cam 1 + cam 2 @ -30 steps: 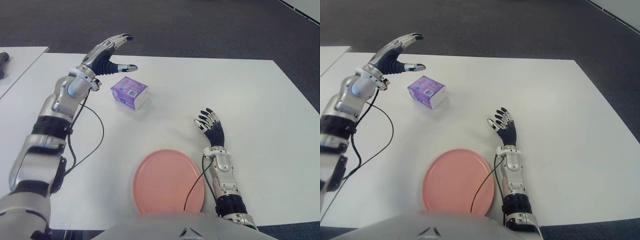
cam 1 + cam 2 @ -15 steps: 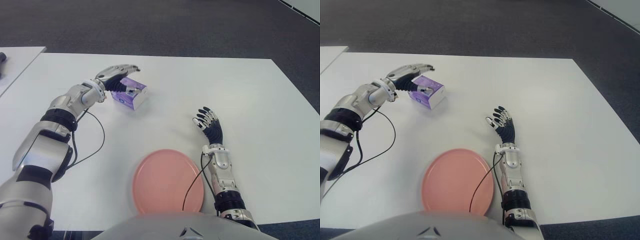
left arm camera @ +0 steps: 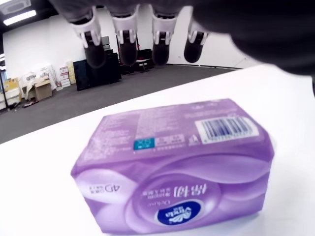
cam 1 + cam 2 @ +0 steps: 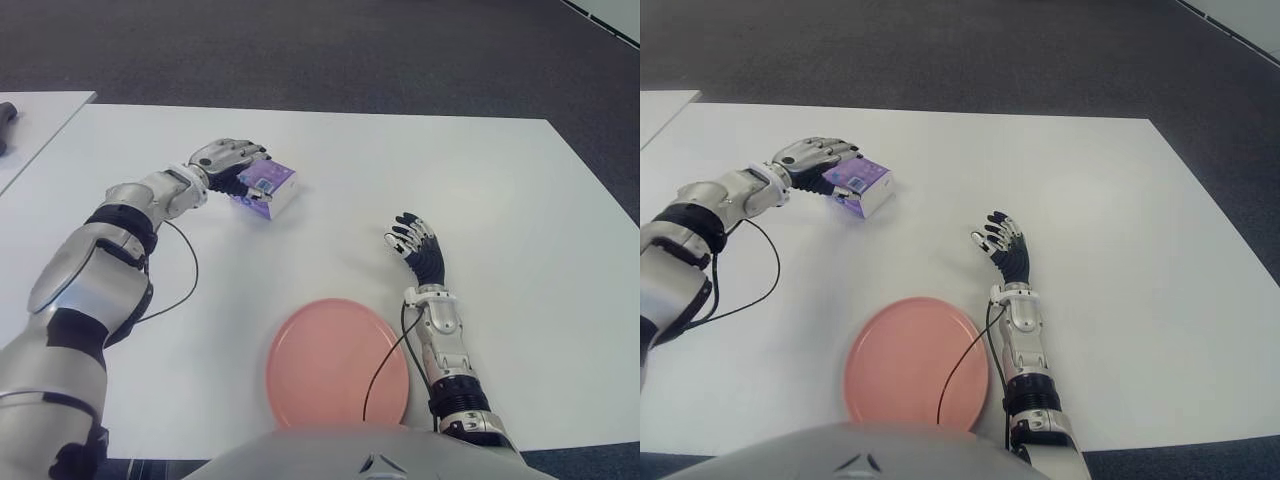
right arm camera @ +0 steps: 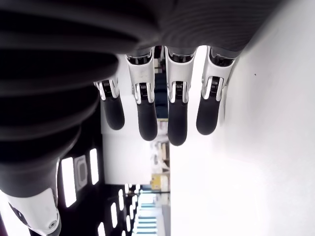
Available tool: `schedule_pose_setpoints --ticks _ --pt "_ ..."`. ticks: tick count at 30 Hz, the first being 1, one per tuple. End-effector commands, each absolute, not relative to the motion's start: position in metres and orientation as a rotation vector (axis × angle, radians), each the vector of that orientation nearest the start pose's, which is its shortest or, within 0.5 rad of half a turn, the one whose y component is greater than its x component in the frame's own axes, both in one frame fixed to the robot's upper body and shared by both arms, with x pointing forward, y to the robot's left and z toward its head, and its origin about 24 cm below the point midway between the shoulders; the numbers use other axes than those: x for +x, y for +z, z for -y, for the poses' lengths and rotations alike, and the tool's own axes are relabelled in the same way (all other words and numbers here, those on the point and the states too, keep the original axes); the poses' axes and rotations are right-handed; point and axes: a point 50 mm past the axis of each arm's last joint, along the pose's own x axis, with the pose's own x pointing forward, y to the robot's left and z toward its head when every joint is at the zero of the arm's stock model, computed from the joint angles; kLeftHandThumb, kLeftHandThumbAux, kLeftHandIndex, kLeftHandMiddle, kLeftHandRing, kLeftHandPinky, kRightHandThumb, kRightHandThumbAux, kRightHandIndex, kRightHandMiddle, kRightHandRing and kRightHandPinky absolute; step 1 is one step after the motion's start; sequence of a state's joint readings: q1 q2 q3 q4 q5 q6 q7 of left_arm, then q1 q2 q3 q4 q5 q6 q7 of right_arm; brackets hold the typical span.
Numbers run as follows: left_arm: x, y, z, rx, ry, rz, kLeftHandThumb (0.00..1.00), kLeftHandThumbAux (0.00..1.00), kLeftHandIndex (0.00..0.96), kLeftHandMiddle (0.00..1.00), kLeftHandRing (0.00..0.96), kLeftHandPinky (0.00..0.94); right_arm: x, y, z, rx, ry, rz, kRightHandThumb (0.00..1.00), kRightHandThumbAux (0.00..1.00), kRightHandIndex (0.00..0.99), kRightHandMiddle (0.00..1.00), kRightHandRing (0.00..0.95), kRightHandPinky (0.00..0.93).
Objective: Put the tissue paper into the plate.
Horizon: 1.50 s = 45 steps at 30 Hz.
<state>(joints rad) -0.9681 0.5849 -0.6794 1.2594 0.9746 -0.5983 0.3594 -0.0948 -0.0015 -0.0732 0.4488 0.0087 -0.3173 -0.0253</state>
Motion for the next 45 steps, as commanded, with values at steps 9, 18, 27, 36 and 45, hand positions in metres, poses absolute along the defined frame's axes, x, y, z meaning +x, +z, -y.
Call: schedule_pose_setpoints --ticks 9,18,27,36,45 --pt "0.374 0.078 -0.212 2.001 -0.535 0.293 0.470 0.139 0.000 0.000 0.000 0.000 0.248 -0.033 0.160 0.033 -0.082 -0.165 0.400 0.695 0.222 0.278 0.280 0.285" --pt "0.377 0.081 -0.216 2.142 -0.529 0.310 0.463 0.121 0.000 0.000 0.000 0.000 0.248 -0.034 0.161 0.033 -0.076 -0.166 0.365 0.692 0.216 0.275 0.282 0.284" --pt "0.381 0.088 -0.216 2.222 -0.499 0.349 0.470 0.112 0.000 0.000 0.000 0.000 0.249 -0.036 0.161 0.029 -0.067 -0.175 0.329 0.708 0.214 0.272 0.278 0.277" --pt "0.382 0.090 -0.215 2.258 -0.483 0.397 0.462 0.105 0.000 0.000 0.000 0.000 0.250 -0.036 0.159 0.029 -0.050 -0.182 0.372 0.700 0.231 0.279 0.285 0.301" --pt "0.381 0.088 -0.217 2.260 -0.470 0.408 0.456 0.110 0.000 0.000 0.000 0.000 0.249 -0.036 0.160 0.025 -0.046 -0.175 0.373 0.710 0.239 0.290 0.299 0.318"
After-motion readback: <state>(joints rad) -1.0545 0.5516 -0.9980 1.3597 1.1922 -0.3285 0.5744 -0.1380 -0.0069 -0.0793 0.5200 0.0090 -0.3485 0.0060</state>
